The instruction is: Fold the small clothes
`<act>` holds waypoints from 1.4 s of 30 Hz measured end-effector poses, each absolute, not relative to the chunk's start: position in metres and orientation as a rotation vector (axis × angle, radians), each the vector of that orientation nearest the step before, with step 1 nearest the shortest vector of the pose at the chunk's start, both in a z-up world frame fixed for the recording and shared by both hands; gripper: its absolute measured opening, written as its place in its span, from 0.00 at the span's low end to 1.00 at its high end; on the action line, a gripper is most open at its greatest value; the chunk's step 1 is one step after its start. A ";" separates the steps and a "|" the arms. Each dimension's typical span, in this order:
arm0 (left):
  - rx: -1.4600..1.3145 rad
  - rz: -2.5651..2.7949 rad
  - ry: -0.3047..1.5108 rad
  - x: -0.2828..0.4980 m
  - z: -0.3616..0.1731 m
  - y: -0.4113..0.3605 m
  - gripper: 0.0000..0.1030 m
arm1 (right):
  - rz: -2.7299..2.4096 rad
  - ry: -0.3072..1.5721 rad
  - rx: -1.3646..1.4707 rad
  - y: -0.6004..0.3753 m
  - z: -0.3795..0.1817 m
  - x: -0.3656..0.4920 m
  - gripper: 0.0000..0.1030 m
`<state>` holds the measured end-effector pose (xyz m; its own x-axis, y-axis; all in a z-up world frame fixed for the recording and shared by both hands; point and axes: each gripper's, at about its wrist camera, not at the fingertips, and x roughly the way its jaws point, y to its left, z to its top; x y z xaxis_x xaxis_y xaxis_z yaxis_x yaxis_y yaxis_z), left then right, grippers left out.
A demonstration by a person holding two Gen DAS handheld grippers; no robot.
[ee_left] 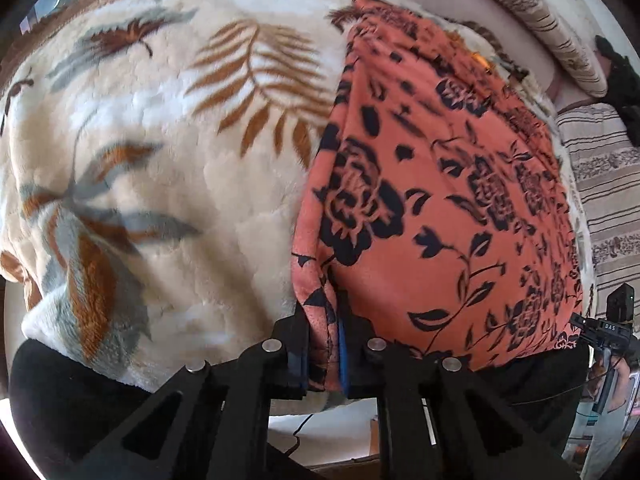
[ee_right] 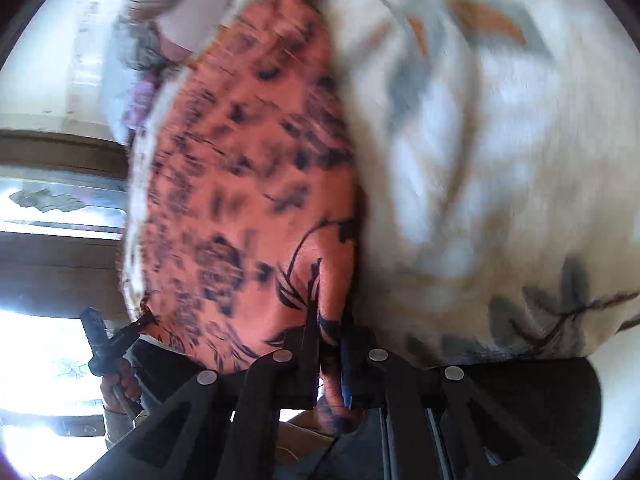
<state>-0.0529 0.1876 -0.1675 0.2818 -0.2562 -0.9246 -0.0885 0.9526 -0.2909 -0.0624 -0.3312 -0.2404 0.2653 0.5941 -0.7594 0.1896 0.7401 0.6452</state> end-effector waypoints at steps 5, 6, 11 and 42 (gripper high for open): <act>-0.337 -0.117 1.261 -0.055 -0.166 0.189 0.21 | 0.324 1.272 0.726 -0.332 -0.239 -0.062 0.12; -0.324 -0.123 1.265 -0.053 -0.164 0.187 0.10 | 0.327 1.285 0.715 -0.332 -0.240 -0.060 0.12; -0.377 -0.191 1.097 -0.051 -0.094 0.191 0.09 | 0.385 1.146 0.788 -0.339 -0.186 -0.055 0.06; -0.400 -0.034 0.929 0.212 -0.111 0.201 0.81 | 0.154 0.915 0.820 -0.365 -0.201 0.183 0.81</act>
<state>0.2119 0.2011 -0.1110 0.6035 -0.1984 -0.7723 -0.1422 0.9262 -0.3491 0.1825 -0.3650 -0.2010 0.6218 0.4474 -0.6427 0.2119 0.6940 0.6881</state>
